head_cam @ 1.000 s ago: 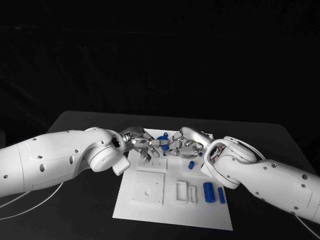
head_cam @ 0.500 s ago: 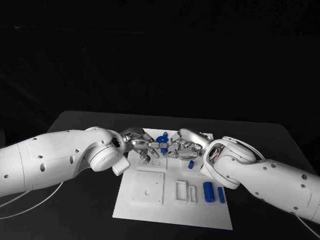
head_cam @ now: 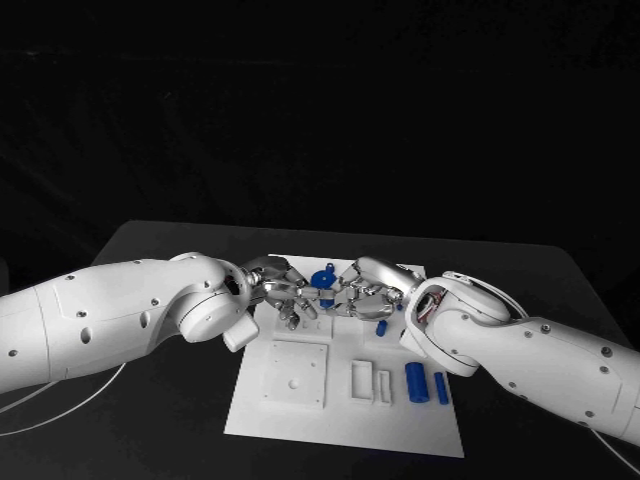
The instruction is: Assemble the parts on the task board
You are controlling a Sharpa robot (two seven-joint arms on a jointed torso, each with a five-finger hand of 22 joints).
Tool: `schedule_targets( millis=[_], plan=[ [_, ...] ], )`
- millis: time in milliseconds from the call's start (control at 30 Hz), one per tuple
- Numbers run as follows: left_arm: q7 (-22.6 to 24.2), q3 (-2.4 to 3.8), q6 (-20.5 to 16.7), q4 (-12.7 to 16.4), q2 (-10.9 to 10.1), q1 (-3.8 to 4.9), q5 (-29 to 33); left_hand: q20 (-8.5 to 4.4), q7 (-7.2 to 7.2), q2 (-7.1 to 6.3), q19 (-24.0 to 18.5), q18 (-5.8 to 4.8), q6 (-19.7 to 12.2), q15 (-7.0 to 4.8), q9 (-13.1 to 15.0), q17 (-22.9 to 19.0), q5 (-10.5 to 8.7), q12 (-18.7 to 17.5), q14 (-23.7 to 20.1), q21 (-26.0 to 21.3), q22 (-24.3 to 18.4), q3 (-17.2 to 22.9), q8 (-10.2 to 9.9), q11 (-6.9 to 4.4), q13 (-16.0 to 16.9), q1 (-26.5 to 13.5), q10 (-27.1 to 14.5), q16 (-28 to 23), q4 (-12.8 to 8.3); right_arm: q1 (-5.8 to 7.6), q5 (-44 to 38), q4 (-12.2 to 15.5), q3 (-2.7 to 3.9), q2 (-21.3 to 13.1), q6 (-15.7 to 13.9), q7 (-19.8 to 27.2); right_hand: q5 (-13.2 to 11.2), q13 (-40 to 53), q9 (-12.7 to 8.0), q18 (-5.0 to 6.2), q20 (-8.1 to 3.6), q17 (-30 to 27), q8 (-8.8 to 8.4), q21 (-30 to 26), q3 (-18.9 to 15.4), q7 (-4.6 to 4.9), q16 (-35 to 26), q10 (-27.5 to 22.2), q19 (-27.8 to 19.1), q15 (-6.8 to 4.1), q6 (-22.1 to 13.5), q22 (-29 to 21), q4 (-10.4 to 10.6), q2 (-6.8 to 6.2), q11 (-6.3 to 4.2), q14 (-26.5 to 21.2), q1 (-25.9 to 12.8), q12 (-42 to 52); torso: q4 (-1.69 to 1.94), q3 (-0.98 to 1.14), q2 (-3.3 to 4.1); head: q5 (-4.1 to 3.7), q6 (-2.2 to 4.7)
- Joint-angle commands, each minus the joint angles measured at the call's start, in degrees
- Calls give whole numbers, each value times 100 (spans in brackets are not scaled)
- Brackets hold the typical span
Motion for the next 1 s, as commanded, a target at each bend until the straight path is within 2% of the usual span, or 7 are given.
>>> schedule_targets(
  millis=[33,133,233,267,367,633,1000],
  plan=[
    [1,5,126,23,14,-3,-101,-28,-35,49,21,-51,-57,-26,528,25,41,66,16,35,121,-9,56,-36,20,-7,135,40,-27,-3,-26,9,0,8,107,51,38,9,24,-100,-31,5,38,21,12,-83,-33,-13,162,-41,192,579,-16,70,-37,8,1,-21,1,-1,0,-3,-7],
    [-8,5,165,33,15,-7,-139,-40,-64,45,11,-61,-98,-40,1041,47,52,142,13,62,121,-22,87,-58,47,-31,169,65,-19,-3,-25,8,0,10,107,51,38,9,24,-100,-31,5,38,21,12,-83,-33,-13,162,-41,192,579,-16,70,-37,8,1,-21,2,0,-2,-7,-17],
    [-9,5,171,42,18,-10,-166,-54,-83,46,-2,-74,-252,-51,1856,69,77,277,2,92,118,-26,171,-65,85,-78,119,80,36,-3,-25,10,0,12,129,52,38,16,24,-100,-31,5,37,18,10,-84,-50,-14,157,-41,200,577,-25,78,-37,4,1,-31,-1,0,0,-6,-21],
    [-5,5,168,43,19,-11,-171,-53,-84,48,0,-74,-263,-54,1936,72,94,291,11,96,118,-22,166,-67,89,-73,114,87,43,-3,-25,11,0,13,139,52,38,16,24,-100,-31,5,37,18,10,-84,-50,-14,157,-41,200,577,-25,78,-37,4,1,-31,-1,0,0,-6,-22],
    [6,5,168,42,20,-14,-180,-61,-107,66,-8,-77,-287,-56,2377,86,579,357,1,121,120,39,74,-88,95,6,92,101,125,-3,-25,11,0,16,169,53,38,16,24,-100,-31,5,37,18,10,-84,-50,-14,157,-41,200,577,-25,78,-37,4,1,-31,-2,1,-1,-8,-21],
    [35,5,201,40,22,-17,-187,-66,-124,52,-33,-79,-339,-63,2692,104,1364,357,-10,158,122,336,2,-85,59,286,83,116,120,-3,-25,15,-1,22,227,59,38,16,24,-100,-31,5,37,18,10,-84,-50,-14,157,-41,200,577,-25,78,-37,4,1,-31,0,1,0,-16,-30],
    [29,5,271,43,17,-18,-244,-61,-74,-73,-113,-49,-442,-54,2943,133,1571,265,-46,295,131,1237,-3,-72,11,529,124,139,-250,-3,-25,14,-1,22,215,53,38,16,24,-100,-31,5,37,18,10,-84,-50,-14,157,-41,200,577,-25,78,-37,4,1,-31,2,-1,-1,-18,-46]
  ],
)
